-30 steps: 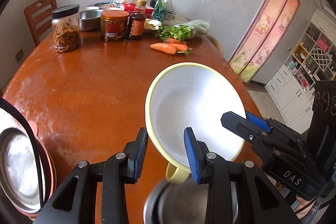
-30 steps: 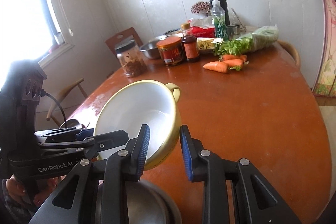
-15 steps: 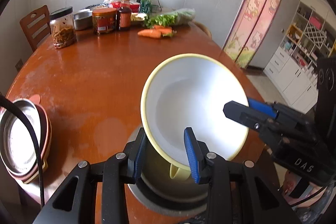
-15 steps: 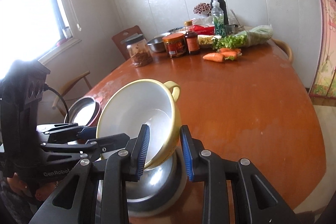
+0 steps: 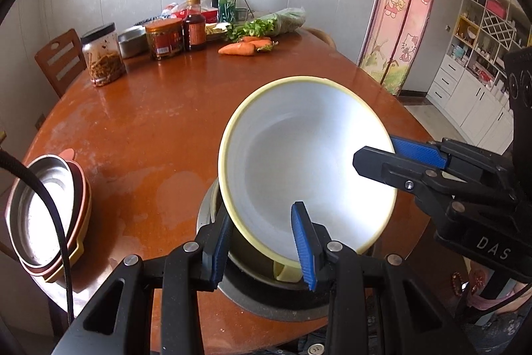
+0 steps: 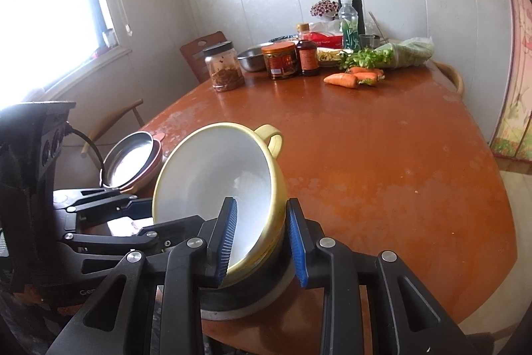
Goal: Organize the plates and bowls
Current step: 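Lift the white bowl with both tools and lower it into the steel bowl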
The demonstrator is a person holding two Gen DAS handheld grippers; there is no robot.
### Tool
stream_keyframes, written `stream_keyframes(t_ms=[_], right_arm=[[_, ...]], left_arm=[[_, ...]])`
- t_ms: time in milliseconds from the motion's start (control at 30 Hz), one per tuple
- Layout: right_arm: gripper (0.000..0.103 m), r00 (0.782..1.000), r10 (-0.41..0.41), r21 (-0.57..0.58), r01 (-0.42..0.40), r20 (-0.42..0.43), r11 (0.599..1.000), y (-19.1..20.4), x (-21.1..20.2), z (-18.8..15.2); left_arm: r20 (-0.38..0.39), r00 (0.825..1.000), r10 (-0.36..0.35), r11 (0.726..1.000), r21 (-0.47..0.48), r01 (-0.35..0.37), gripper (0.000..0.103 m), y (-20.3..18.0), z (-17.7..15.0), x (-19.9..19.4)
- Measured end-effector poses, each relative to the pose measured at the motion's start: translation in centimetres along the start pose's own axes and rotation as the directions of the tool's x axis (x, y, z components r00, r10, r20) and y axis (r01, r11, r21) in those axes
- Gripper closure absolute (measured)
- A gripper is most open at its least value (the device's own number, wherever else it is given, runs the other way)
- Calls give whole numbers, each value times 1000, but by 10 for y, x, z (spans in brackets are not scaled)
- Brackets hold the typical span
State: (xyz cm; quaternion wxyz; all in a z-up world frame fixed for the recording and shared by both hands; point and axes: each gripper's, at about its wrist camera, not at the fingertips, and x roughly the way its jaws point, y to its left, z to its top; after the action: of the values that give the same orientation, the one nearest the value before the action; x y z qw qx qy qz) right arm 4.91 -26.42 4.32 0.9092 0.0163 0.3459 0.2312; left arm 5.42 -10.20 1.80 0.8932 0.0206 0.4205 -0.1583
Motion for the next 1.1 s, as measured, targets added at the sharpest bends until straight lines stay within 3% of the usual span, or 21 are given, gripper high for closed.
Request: stream_keyframes(t_ms=[200,500,633,900,1100], right_arm=[[70,999,-33,-56,34,19,998,12,-3,-7],[64,999,-32,-46,33,9,998,11,1,-9],[55,1000,-31,-30,31,0,999,8,4,-9],[53,1000,-26,-8,26,-9,1000,5,7,-9],[41,1000,-26,15,26,9,1000,3,0,-7]], left_arm=[[5,999,43,999,26,-43,67,-3,-6,-5],[-5,1000,30,999,26,-30,64,-2,-7,-11],[-1,1000,30,999,19,-30,60,0,-6,-13],[-3,999,32,999,-14,-32,56,9,-4,-15],[30,999,31,999,-23,-30,53,12,-3,-25]])
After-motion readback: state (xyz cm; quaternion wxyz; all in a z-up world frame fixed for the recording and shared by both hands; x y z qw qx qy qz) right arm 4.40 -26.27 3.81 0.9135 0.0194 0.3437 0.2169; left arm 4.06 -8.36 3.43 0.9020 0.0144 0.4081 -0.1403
